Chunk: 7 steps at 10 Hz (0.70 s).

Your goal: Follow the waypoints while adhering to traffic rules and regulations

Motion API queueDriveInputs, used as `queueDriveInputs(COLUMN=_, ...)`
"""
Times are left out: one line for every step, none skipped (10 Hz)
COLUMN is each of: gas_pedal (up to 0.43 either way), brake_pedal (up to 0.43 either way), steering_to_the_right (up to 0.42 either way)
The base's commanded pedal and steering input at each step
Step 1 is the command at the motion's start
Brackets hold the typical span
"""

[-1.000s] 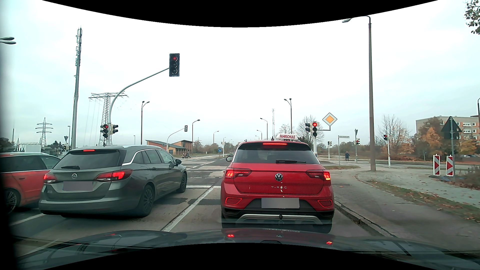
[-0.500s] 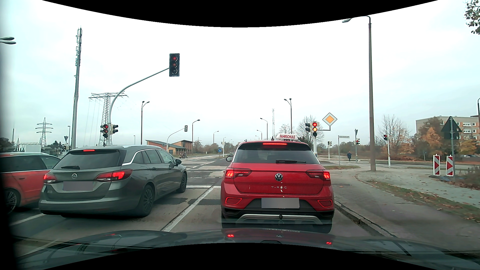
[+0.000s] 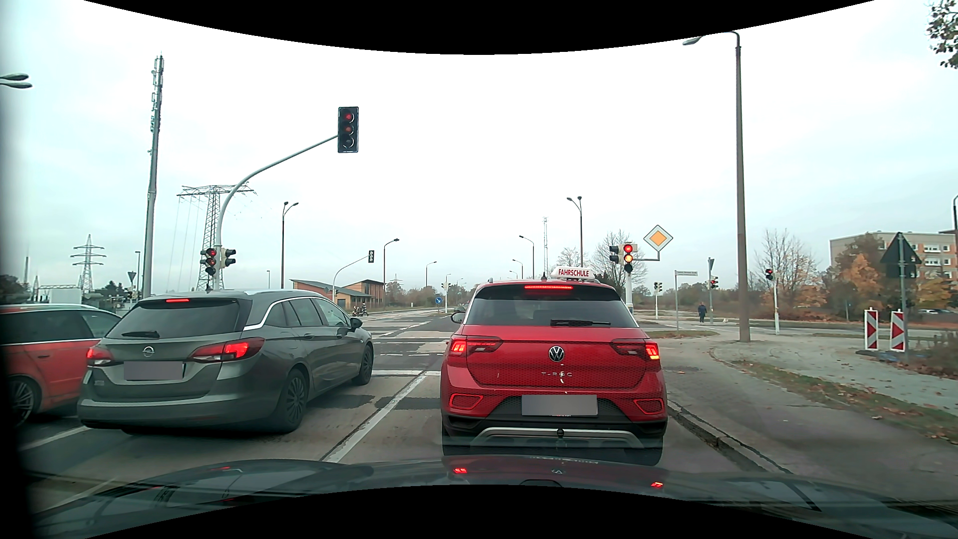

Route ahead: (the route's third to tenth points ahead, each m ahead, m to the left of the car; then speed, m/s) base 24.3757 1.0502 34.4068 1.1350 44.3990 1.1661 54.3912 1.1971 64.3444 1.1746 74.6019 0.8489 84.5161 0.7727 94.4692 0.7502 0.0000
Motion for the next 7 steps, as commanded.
queueDriveInputs(gas_pedal=0.0, brake_pedal=0.354, steering_to_the_right=-0.005)
queueDriveInputs(gas_pedal=0.0, brake_pedal=0.354, steering_to_the_right=-0.006)
queueDriveInputs(gas_pedal=0.0, brake_pedal=0.354, steering_to_the_right=-0.006)
queueDriveInputs(gas_pedal=0.0, brake_pedal=0.354, steering_to_the_right=-0.005)
queueDriveInputs(gas_pedal=0.0, brake_pedal=0.354, steering_to_the_right=-0.006)
queueDriveInputs(gas_pedal=0.0, brake_pedal=0.354, steering_to_the_right=-0.006)
queueDriveInputs(gas_pedal=0.0, brake_pedal=0.354, steering_to_the_right=-0.006)
